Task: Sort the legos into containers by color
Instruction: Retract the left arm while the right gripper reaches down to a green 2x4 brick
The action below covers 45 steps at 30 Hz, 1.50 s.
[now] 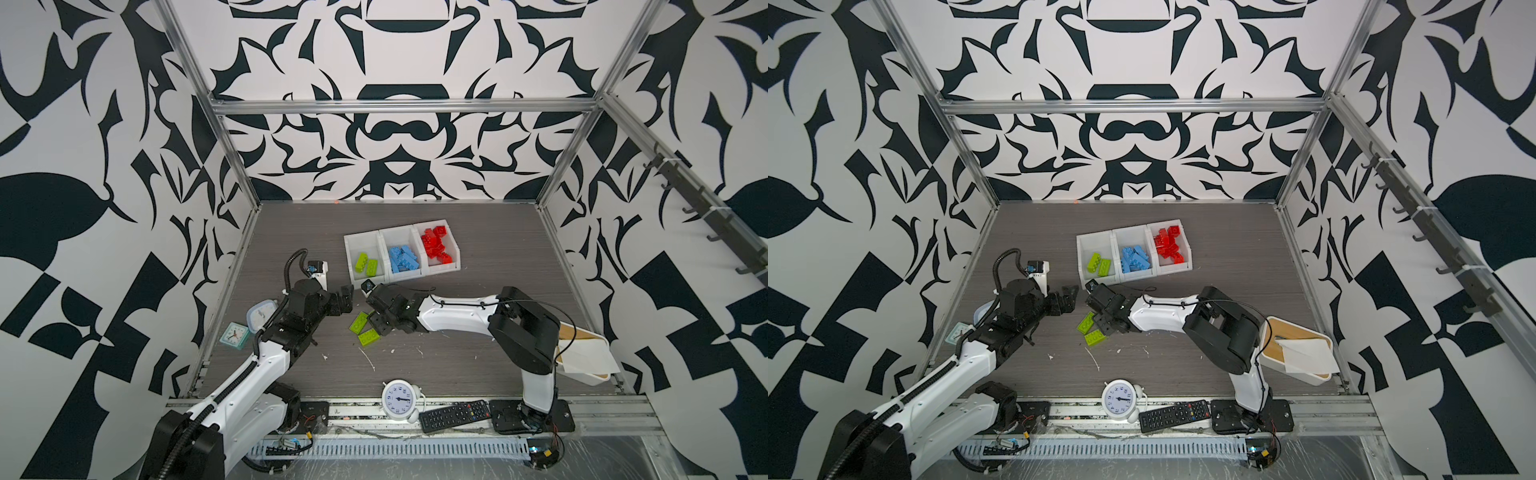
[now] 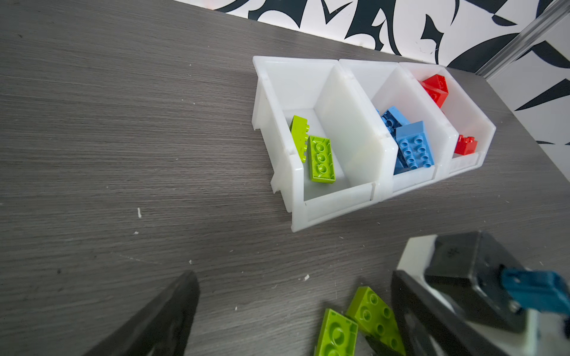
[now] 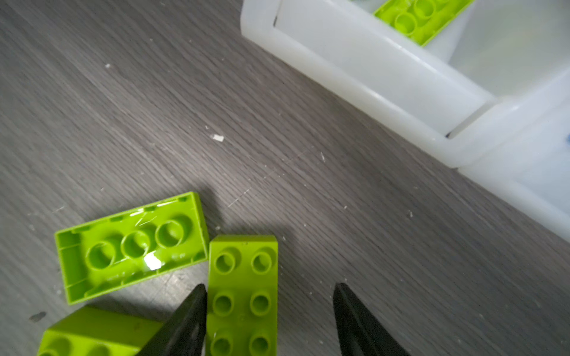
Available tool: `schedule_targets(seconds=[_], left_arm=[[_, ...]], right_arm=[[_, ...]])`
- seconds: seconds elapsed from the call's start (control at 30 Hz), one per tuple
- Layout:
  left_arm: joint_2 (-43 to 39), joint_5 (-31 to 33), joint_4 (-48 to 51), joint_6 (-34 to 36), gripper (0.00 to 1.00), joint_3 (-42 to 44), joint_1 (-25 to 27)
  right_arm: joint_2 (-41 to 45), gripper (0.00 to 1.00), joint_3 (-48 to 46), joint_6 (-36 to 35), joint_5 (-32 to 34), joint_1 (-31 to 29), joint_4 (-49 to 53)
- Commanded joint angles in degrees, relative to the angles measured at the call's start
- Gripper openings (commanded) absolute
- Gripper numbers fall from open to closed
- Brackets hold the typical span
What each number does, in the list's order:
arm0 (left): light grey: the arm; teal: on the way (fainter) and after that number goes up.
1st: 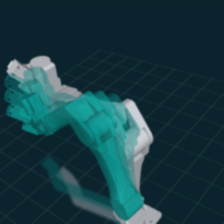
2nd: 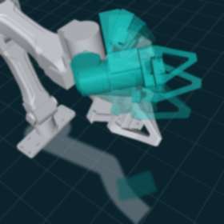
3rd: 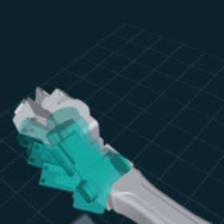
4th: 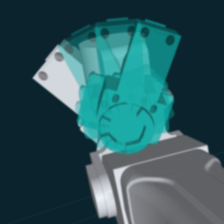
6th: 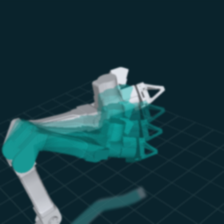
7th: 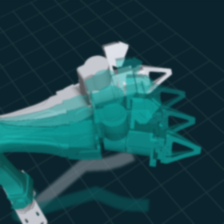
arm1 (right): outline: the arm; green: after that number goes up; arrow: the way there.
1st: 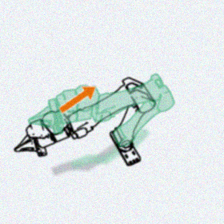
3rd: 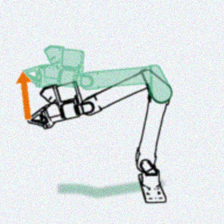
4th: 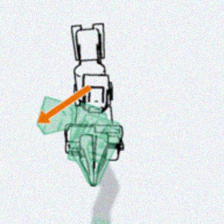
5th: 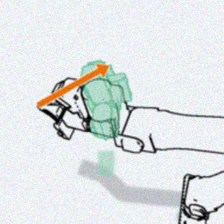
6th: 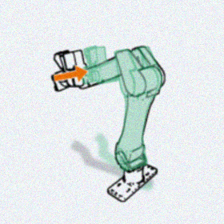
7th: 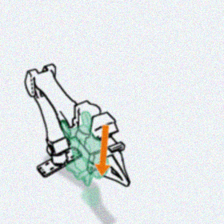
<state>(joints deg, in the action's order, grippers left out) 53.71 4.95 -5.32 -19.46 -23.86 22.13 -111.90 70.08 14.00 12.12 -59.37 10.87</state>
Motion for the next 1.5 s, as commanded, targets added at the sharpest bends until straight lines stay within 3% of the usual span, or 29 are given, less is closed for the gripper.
schedule_targets(seconds=[0.0,0.6,0.93,1.03,1.2,1.3,1.47], left_arm=[[-0.08,-0.19,-1.33,-0.36,1.00,-0.44,-0.07],[0.69,-0.13,-1.83,-0.42,1.00,-0.40,-0.07],[-0.14,0.66,-1.27,-0.54,1.00,-0.36,-0.08],[-0.69,2.24,-1.00,-0.34,1.00,-0.15,-0.07],[-1.15,2.52,-1.10,-0.41,1.00,0.16,-0.13],[-1.50,2.56,-0.91,-0.60,1.00,0.17,-0.08],[-1.59,2.37,-1.03,-0.75,1.00,0.20,-0.15]], right_arm=[[-0.12,0.65,2.16,2.58,2.18,-0.24,-1.31],[1.13,0.44,1.68,2.57,2.99,-0.13,-2.97],[5.51,0.38,1.77,1.41,3.17,0.66,-0.65],[5.99,0.39,2.60,1.55,2.98,0.84,0.44],[3.59,0.56,6.17,0.64,-0.43,0.83,6.07],[2.63,0.58,6.58,0.44,-4.14,0.84,8.17],[-0.51,0.62,8.90,0.33,-3.29,0.84,12.33]])
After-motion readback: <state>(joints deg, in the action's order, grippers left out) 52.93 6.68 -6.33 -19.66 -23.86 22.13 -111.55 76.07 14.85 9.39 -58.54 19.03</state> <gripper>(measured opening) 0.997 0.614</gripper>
